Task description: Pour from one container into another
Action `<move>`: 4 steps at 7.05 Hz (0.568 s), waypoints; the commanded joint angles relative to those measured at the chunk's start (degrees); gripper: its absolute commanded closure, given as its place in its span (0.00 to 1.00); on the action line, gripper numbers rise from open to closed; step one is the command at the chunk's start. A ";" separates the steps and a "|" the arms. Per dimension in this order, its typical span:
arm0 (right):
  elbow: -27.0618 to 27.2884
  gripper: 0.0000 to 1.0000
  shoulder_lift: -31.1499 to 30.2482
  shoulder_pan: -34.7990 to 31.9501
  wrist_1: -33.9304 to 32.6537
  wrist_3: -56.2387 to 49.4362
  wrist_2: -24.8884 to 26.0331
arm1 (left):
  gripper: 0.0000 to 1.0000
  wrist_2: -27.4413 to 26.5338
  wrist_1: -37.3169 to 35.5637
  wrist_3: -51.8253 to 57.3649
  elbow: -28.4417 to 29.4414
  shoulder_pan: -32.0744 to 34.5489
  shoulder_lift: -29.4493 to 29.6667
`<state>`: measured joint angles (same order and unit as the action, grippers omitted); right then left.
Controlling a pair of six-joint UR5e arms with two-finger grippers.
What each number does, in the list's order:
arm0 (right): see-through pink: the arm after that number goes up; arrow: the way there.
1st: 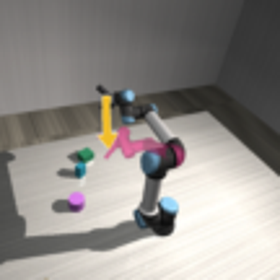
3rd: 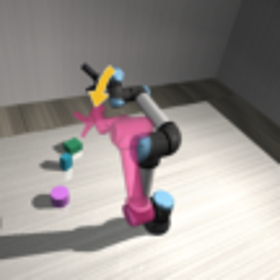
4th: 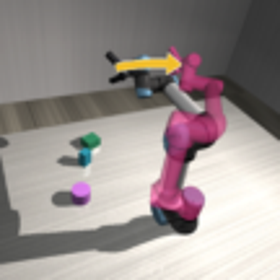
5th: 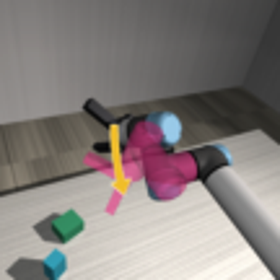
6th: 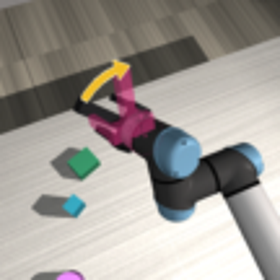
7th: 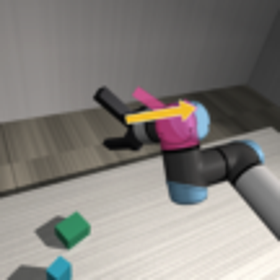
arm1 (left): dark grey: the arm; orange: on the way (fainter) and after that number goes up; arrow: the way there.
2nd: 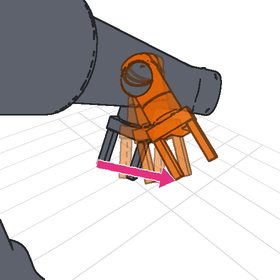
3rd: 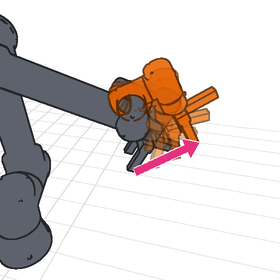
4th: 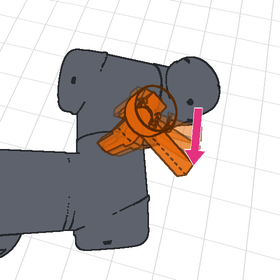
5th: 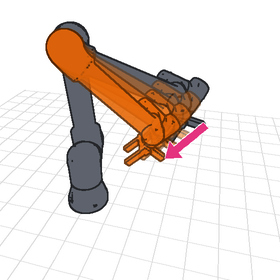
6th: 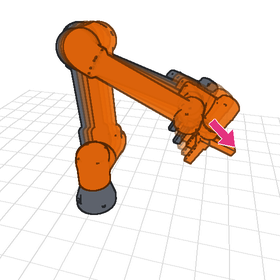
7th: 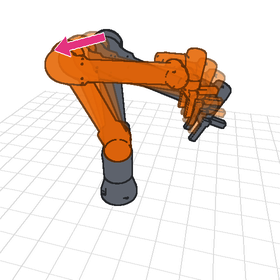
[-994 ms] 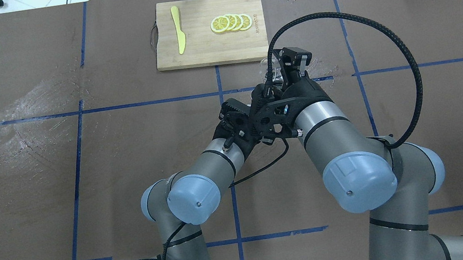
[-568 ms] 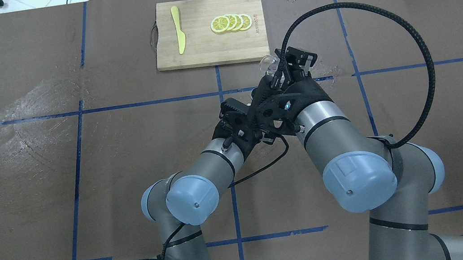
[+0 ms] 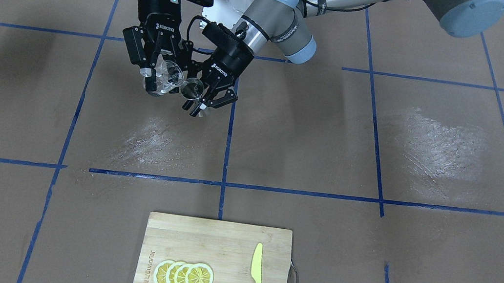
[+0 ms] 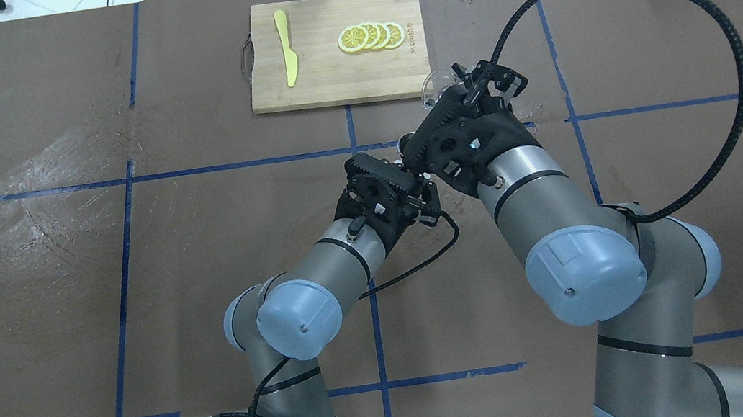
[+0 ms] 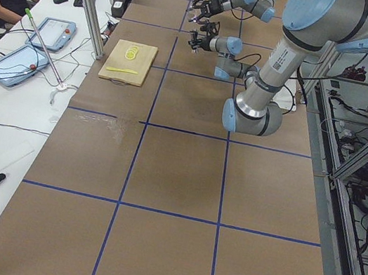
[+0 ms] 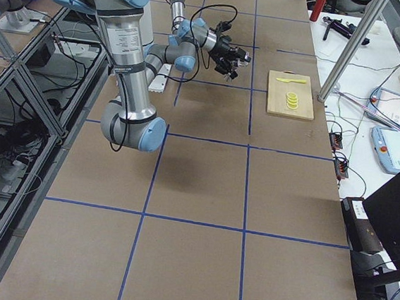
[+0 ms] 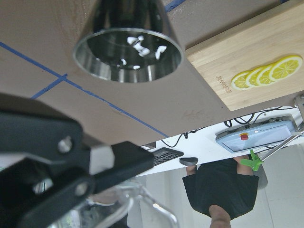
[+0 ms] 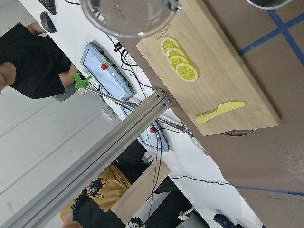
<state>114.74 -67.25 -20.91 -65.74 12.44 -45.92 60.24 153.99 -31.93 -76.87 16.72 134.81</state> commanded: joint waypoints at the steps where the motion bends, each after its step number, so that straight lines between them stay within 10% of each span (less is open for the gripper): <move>1: 0.91 1.00 -1.91 -2.10 0.00 10.89 -0.31 | 1.00 -0.04 2.61 -0.68 -0.74 0.77 -1.73; 4: 5.66 1.00 -12.53 -5.10 -0.09 23.12 -1.45 | 1.00 -0.13 3.33 -2.95 -4.78 1.73 -6.83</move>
<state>118.83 -75.52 -24.97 -65.76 31.00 -46.86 60.13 157.06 -33.52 -80.50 18.05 129.85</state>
